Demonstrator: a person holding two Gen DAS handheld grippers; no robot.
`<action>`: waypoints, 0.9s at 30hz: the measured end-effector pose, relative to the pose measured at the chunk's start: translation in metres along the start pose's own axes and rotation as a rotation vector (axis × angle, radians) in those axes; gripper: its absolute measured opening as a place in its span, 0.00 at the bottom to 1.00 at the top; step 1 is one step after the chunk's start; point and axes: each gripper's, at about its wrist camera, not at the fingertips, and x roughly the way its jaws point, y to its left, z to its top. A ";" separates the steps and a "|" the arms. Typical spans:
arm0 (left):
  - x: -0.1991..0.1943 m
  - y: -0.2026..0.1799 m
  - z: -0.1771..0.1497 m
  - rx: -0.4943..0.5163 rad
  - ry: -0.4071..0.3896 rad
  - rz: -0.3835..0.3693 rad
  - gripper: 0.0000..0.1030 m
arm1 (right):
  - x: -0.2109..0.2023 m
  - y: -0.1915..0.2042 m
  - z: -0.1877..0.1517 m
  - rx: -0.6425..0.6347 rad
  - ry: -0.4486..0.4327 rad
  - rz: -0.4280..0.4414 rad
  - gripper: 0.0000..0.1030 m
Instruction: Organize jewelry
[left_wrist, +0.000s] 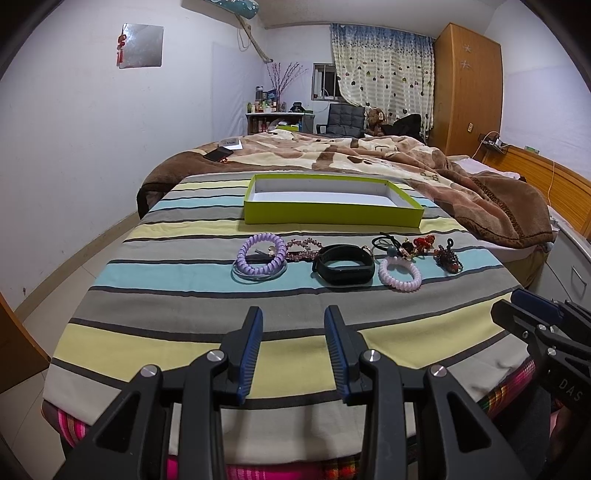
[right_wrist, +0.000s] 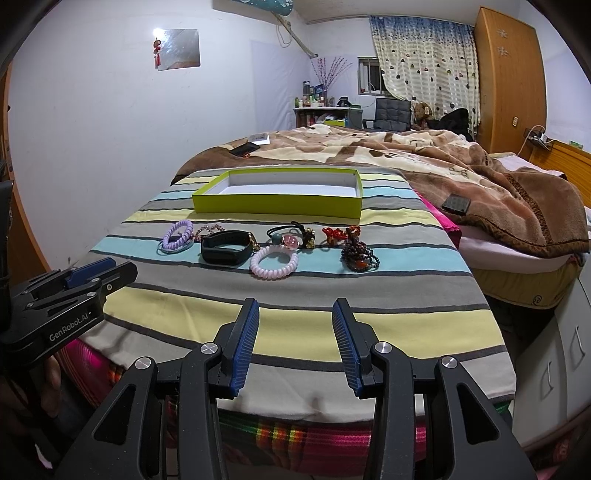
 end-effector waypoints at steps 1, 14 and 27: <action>0.001 0.000 0.001 0.001 0.003 0.001 0.35 | 0.000 0.000 0.000 0.000 -0.001 0.000 0.41; 0.003 -0.003 0.000 0.011 0.011 0.000 0.36 | 0.002 0.000 0.003 0.001 0.000 0.001 0.41; 0.004 -0.002 -0.001 0.007 0.012 -0.003 0.36 | 0.001 -0.003 0.002 0.005 -0.002 0.000 0.41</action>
